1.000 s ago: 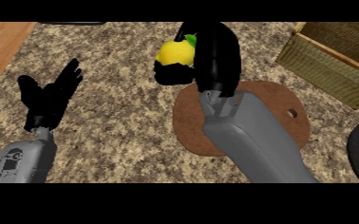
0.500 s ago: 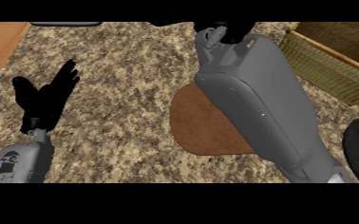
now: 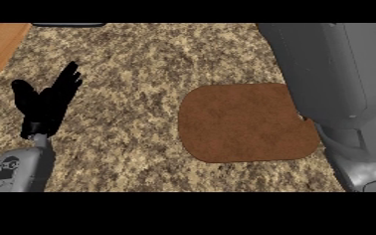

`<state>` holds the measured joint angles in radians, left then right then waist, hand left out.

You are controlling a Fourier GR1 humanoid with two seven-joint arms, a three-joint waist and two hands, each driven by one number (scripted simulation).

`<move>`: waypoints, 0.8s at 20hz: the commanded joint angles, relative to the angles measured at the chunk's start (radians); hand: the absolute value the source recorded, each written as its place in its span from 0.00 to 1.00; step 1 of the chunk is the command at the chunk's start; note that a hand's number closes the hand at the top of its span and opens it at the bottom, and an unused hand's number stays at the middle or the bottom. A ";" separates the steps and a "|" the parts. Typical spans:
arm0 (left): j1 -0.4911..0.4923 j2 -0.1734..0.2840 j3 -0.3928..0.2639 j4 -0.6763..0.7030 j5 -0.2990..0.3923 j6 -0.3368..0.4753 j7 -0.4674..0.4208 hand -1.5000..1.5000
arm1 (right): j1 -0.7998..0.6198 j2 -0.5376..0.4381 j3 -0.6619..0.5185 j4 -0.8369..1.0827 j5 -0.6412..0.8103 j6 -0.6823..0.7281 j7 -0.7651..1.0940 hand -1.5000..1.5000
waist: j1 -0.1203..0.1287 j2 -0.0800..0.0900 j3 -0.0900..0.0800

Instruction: Pick the lemon from the cutting board and place it in the basket

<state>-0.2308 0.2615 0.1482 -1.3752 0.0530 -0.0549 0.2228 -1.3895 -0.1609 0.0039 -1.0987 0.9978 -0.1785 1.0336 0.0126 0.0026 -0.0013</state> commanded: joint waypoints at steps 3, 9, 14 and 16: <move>0.018 0.007 0.018 0.031 0.004 -0.012 -0.038 0.50 | -0.036 -0.116 -0.052 0.139 0.060 0.029 0.005 1.00 | -0.005 0.001 0.000; 0.036 -0.010 -0.004 -0.037 -0.012 0.008 0.010 0.50 | 0.001 -0.201 -0.102 0.203 0.070 0.002 -0.051 1.00 | -0.005 -0.002 0.001; 0.068 -0.030 -0.011 -0.034 -0.015 0.006 -0.011 0.50 | 0.095 -0.274 -0.151 0.195 0.011 -0.009 -0.183 1.00 | -0.006 -0.003 0.002; 0.010 -0.018 0.001 0.027 -0.028 0.010 -0.037 0.50 | 0.115 -0.273 -0.130 0.186 0.031 0.006 -0.183 1.00 | -0.012 -0.002 0.001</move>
<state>-0.2159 0.2546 0.1565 -1.3692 0.0431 -0.0550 0.2074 -1.3210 -0.3941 -0.1195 -0.9016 1.0383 -0.1961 0.8988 0.0049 0.0015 -0.0001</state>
